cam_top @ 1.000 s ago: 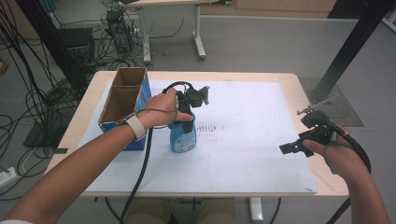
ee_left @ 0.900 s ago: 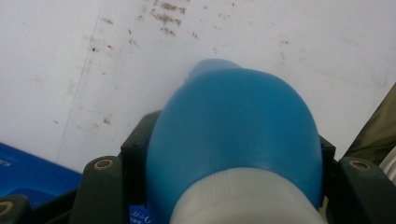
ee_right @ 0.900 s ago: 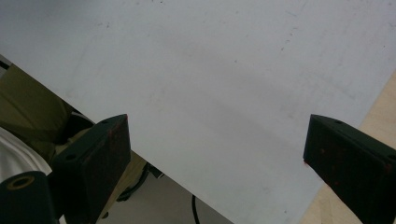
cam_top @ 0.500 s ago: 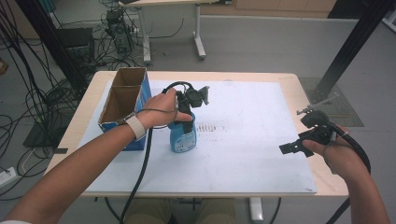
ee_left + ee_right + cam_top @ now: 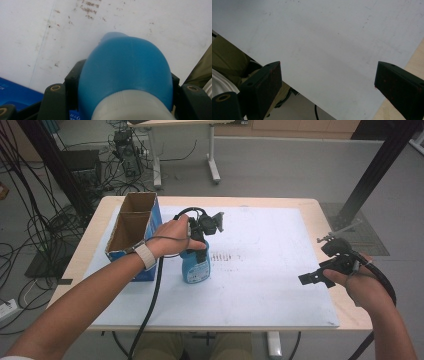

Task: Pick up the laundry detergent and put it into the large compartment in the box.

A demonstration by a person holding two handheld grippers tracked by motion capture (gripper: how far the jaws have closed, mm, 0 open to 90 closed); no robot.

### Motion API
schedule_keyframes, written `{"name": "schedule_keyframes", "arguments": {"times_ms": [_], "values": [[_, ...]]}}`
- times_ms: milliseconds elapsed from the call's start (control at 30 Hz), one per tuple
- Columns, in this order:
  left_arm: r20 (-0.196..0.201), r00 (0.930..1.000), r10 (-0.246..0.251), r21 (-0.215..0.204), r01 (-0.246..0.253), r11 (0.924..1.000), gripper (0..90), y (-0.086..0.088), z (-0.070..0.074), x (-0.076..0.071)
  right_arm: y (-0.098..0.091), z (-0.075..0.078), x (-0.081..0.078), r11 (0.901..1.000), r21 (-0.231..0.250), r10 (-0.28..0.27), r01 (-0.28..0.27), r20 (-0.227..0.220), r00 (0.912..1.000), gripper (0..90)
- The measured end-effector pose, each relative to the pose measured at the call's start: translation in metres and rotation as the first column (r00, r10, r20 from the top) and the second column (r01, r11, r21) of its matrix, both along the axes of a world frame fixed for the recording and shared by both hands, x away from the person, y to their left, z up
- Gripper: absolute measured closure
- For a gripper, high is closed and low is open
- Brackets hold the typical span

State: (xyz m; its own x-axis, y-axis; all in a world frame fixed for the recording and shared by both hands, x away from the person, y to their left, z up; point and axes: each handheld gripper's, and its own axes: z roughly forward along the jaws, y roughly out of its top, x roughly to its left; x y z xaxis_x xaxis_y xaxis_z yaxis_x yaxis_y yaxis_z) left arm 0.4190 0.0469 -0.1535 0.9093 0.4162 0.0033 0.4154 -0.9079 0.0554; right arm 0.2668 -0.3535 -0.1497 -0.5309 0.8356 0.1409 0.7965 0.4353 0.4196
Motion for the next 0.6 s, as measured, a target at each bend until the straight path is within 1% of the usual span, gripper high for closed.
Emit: {"name": "schedule_keyframes", "arguments": {"times_ms": [600], "values": [[-0.003, 1.0, -0.001, 0.001, 0.001, 1.0, 38.8, -0.0003, -0.0001, 0.0011, -0.0009, -0.0004, -0.0002, 1.0, 0.001, 0.0, 0.0, 0.001, 1.0, 7.5]]}}
